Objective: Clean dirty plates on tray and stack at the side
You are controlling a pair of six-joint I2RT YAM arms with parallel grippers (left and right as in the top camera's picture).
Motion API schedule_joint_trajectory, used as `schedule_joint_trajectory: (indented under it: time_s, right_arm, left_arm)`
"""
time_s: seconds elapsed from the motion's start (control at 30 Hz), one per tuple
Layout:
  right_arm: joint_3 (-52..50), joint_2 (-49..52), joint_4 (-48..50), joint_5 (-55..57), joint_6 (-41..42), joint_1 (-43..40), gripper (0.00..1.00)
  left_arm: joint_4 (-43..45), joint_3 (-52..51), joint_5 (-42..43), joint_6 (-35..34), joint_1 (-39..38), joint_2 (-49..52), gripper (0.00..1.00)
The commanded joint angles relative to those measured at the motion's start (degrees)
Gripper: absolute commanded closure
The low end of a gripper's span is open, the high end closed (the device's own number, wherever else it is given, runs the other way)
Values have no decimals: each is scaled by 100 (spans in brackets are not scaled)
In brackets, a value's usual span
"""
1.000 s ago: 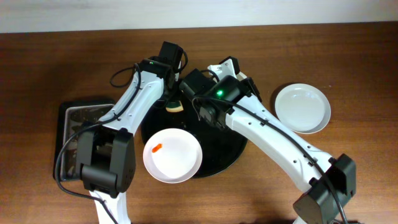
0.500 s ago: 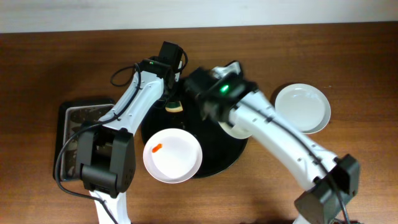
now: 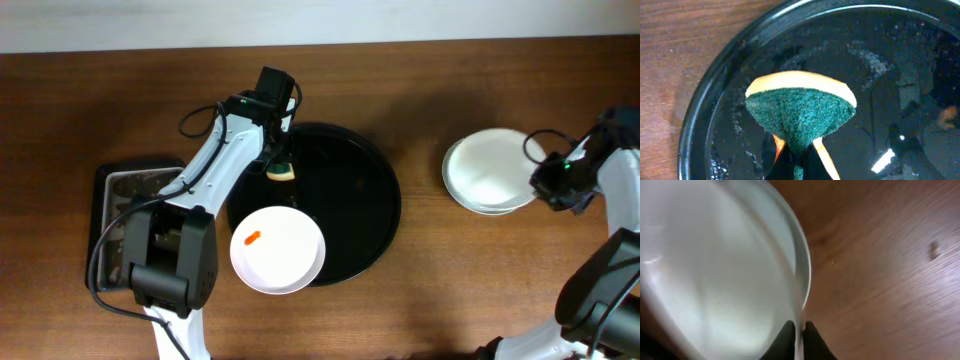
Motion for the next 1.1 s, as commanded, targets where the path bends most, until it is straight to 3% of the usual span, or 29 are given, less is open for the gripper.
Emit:
schedule_joint_trajectory:
  time_s: [0.0,0.1,0.2,0.3,0.33,0.4,0.53,0.63,0.67,0.73,0.83,0.87,0.97,1.0,1.07]
  right_arm:
    - [-59,-74,101,-203,79,35,59]
    - [-42,-457,70,-800,-87,114,55]
    - [-42,-1705,-52,-1458,-525,964,51]
    - [-42,-2424,-275,-1440,-520,2645,49]
    - [-44,-2330,-313,-1432,-496,3539,48]
    - [-44,-1906,-354,-1397,-125,4579,50]
    - [-46,-730,-481,-1397,1152,5877,54]
    - [-44,13,-439,-1414,1421,6398,57]
    - [-44,13,-433,-1408,1458,6465,57]
    - [-48,13,-466,-1440,1458,6706,54]
    - [-72,13,-457,-1399,2059,7121,44]
    - [-151,13,-389,-1397,2288,7252,39]
    - [-728,24,555,-1394,3110,7458,39]
    - [-850,28,734,-1392,3281,7455,39]
    - [-1193,35,1305,-1364,3753,7455,56]
  left_arm:
    - [-13,92,186,98,7,31,100]
    - [-201,92,181,94,13,-398,100]
    - [-619,90,166,24,105,-1397,100]
    - [-1488,90,-555,-407,859,-2155,100]
    - [-1967,83,-833,-407,1539,-2201,100]
    - [-2087,-293,-881,-404,2415,-2194,100]
    - [-977,-2033,-1097,-400,3213,-2194,100]
    - [981,-3698,-1270,-398,3340,-2194,100]
    - [1270,-3910,-1272,-334,3340,-2194,100]
    - [2286,-4594,-1368,-186,3340,-2194,100]
    - [2715,-4944,-1414,-186,3340,-2190,100]
    - [2712,-4942,-1386,-188,3340,-2188,97]
    - [2715,-4942,-1346,-190,3338,-2190,63]
    - [2715,-4942,-1300,-188,3338,-2190,56]
    - [2715,-4942,-1198,-190,3340,-2190,50]
